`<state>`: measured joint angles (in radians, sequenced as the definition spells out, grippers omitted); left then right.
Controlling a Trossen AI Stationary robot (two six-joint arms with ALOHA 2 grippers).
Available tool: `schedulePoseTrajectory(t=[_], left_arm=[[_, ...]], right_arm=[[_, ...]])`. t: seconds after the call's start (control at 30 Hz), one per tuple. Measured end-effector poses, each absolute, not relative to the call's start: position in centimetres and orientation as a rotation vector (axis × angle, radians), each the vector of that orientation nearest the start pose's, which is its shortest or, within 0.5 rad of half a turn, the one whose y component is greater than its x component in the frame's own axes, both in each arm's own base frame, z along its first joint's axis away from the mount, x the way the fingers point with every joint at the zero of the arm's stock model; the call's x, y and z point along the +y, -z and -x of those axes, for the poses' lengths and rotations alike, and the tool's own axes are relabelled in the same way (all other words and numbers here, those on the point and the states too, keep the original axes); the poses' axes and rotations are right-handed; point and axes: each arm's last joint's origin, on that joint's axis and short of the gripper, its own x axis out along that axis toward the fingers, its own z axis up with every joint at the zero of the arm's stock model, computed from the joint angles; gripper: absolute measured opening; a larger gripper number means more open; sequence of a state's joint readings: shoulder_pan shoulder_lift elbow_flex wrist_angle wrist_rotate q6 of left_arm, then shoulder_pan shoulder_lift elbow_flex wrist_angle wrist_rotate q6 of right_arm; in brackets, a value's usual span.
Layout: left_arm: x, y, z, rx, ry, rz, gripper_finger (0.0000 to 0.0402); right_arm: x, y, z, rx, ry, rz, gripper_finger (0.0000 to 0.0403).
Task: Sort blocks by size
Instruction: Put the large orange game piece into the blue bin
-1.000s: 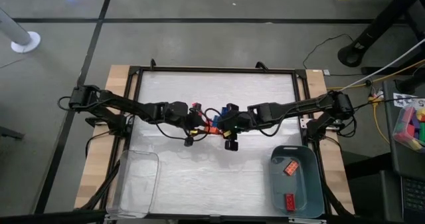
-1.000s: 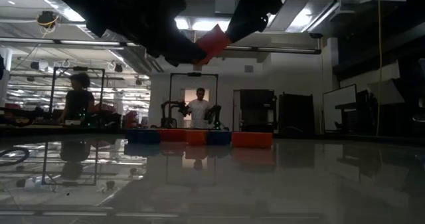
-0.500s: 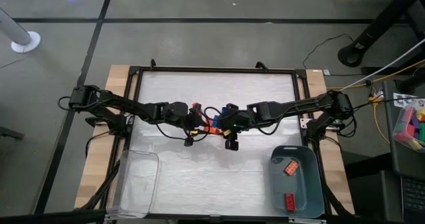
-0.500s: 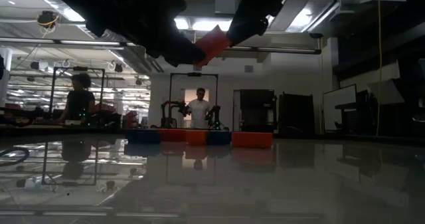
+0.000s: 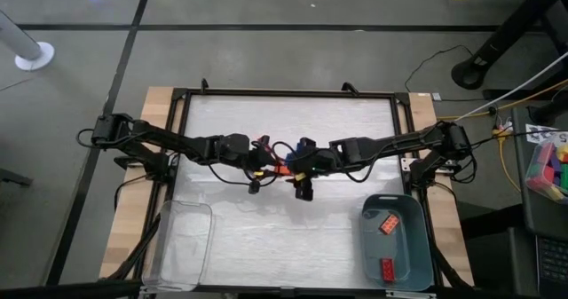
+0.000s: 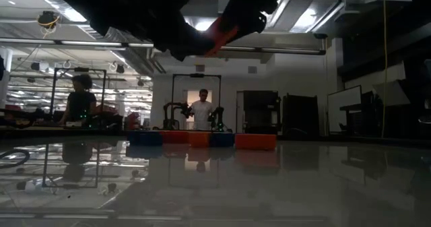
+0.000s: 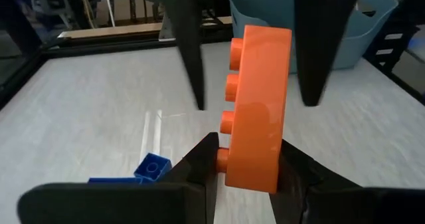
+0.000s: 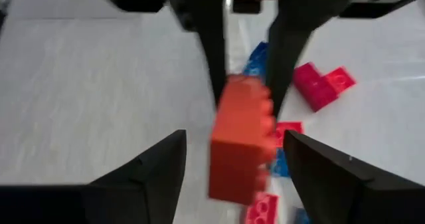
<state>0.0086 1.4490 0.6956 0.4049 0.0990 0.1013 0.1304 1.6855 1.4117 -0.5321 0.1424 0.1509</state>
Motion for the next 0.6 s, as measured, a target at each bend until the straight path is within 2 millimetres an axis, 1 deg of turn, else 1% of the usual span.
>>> schedulePoseTrajectory(t=[0.1, 0.17, 0.27, 0.37, 0.4, 0.5, 0.6], left_arm=[[-0.33, -20.91, -29.86, 0.339, 0.116, -0.087, 0.0087], [-0.49, -20.91, -29.85, 0.338, 0.123, -0.099, 0.0091], [-0.66, -20.89, -29.85, 0.338, 0.128, -0.122, 0.0096], [-0.68, -20.84, -29.83, 0.341, 0.129, -0.122, 0.0102], [-0.68, -20.84, -29.83, 0.342, 0.128, -0.119, 0.0104], [-0.69, -20.84, -29.84, 0.341, 0.125, -0.128, 0.0117], [-0.73, -20.78, -29.82, 0.344, 0.131, -0.136, 0.014]], right_arm=[[4.35, -28.84, -36.72, 0.783, 0.087, -0.028, 0.0231], [4.37, -28.84, -36.71, 0.783, 0.087, -0.027, 0.0209], [4.43, -28.84, -36.71, 0.784, 0.08, -0.03, 0.0161], [4.44, -28.84, -36.68, 0.788, 0.061, -0.041, 0.0102], [4.46, -28.84, -36.67, 0.791, 0.05, -0.047, 0.0091], [4.52, -28.83, -36.65, 0.797, 0.019, -0.059, 0.0091], [4.58, -28.79, -36.33, 0.83, -0.012, -0.07, 0.0091]])
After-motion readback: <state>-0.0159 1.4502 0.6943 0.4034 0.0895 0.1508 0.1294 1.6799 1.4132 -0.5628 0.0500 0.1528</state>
